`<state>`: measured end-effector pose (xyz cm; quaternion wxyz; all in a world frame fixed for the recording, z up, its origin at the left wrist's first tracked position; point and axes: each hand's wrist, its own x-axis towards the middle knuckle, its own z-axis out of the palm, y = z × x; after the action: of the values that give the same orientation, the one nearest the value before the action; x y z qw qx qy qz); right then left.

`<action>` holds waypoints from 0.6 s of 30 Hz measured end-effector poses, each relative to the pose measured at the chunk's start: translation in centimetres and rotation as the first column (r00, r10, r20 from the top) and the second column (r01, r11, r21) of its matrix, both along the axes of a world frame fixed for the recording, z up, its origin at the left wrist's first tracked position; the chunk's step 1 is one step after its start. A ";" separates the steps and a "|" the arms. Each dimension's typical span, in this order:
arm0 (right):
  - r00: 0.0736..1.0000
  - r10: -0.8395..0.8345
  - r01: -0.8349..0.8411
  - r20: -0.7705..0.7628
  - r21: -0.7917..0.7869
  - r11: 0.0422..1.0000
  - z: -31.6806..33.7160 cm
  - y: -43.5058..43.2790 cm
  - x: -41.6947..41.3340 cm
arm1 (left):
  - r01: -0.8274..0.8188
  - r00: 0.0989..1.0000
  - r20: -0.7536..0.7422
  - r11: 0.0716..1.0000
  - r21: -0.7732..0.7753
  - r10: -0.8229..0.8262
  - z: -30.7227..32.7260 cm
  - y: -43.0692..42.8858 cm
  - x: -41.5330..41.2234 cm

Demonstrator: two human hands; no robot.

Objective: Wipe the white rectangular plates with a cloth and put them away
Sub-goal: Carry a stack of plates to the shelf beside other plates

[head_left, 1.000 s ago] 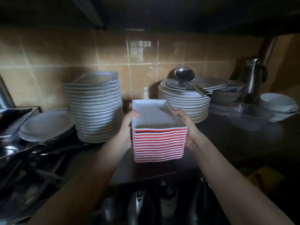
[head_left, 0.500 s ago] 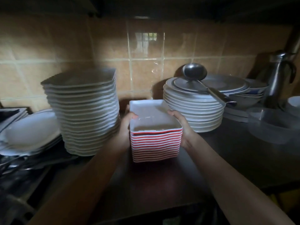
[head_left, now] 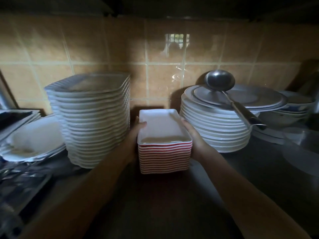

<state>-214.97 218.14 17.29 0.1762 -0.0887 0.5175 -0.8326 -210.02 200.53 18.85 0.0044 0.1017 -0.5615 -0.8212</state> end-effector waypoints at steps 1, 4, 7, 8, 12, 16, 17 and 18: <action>1.000 -0.022 0.023 -0.015 0.042 0.999 -0.1 0.1 -0.1 | -0.001 1.000 -0.014 1.000 -0.013 0.001 -0.1 0.0 0.3; 0.993 0.064 -0.049 -0.095 0.145 0.988 -0.9 1.5 0.7 | 0.024 0.994 -0.099 0.995 -0.094 -0.033 -1.0 0.2 1.9; 0.983 0.147 -0.112 -0.109 0.280 0.954 -2.2 2.9 1.7 | -0.025 0.992 -0.130 0.985 -0.172 0.002 -2.2 0.7 3.0; 0.974 0.182 -0.135 -0.132 0.305 0.943 -2.3 3.4 2.0 | -0.010 0.992 -0.129 0.985 -0.171 -0.012 -2.3 0.8 3.5; 0.849 0.372 -0.109 -0.375 0.564 0.819 -1.9 4.8 3.5 | 0.109 0.948 -0.185 0.811 -0.576 -0.258 -2.9 -0.8 5.5; 0.850 0.326 0.095 -0.415 0.728 0.679 -2.9 4.5 3.8 | 0.024 0.931 -0.229 0.675 -0.738 -0.283 -3.7 -1.4 5.4; 0.842 0.306 0.176 -0.445 0.762 0.624 -3.1 4.3 3.8 | -0.013 0.932 -0.246 0.653 -0.757 -0.267 -4.0 -1.4 5.2; 0.836 0.276 0.247 -0.475 0.774 0.583 -3.3 4.2 3.8 | -0.042 0.936 -0.252 0.630 -0.775 -0.247 -4.2 -1.4 5.0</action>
<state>-211.19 222.35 13.95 0.0477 -0.2372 0.8656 -0.4383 -205.00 199.12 14.61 0.0951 -0.0837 -0.8528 -0.5066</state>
